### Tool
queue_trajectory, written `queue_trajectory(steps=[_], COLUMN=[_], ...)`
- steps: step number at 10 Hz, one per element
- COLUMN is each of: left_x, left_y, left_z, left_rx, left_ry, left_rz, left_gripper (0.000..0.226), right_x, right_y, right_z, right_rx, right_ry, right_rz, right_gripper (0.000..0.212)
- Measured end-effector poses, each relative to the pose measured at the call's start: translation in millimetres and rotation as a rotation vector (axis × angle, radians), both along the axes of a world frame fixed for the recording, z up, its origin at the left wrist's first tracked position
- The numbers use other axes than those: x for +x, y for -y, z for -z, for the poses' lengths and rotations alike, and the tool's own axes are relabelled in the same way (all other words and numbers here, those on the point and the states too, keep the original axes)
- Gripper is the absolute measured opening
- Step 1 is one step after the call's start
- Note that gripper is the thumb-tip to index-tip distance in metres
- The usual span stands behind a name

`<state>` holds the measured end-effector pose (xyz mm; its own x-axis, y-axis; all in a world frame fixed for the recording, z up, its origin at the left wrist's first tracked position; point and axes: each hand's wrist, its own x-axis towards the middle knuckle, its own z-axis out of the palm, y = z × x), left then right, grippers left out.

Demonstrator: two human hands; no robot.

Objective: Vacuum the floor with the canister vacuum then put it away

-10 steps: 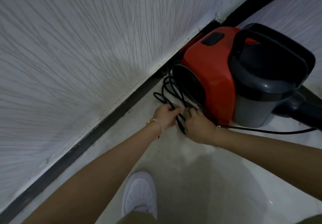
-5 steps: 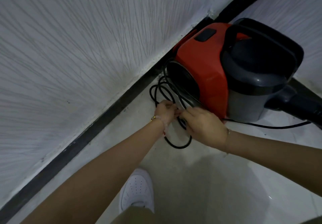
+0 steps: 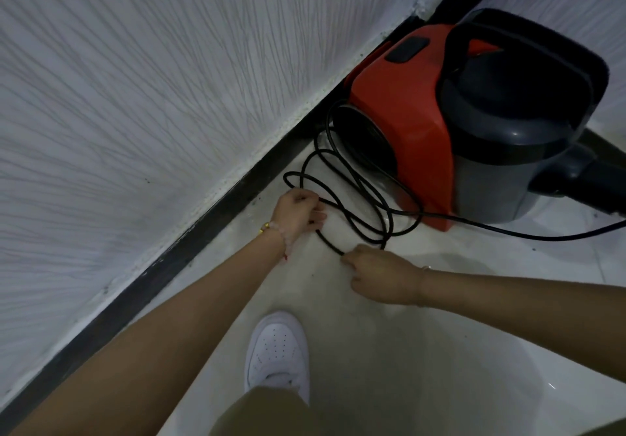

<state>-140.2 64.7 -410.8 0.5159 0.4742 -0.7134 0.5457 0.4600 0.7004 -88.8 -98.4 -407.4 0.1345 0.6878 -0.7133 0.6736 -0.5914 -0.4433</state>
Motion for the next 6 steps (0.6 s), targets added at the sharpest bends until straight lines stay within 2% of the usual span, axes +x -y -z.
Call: queue_trajectory(steps=[1, 2, 4, 5, 6], left_x=[-8, -13, -27, -35, -45], left_y=[-5, -8, -12, -17, -20], left_z=[2, 2, -4, -16, -44], left_rx=[0.027, 0.041, 0.041, 0.018, -0.073], left_ry=[-0.037, -0.047, -0.115, -0.155, -0.269], left_rz=[0.006, 0.027, 0.251, 0.296, 0.288], left_gripper=[0.01, 0.014, 0.01, 0.014, 0.01], right_x=[16, 24, 32, 39, 57], right_y=[-2, 1, 7, 12, 20], right_z=[-2, -5, -14, -30, -61], right_rx=[0.037, 0.003, -0.046, -0.027, 0.011], right_ry=[0.092, 0.086, -0.031, -0.098, -0.082], right_rz=[0.037, 0.028, 0.009, 0.097, 0.311], right_gripper=[0.029, 0.038, 0.04, 0.037, 0.036])
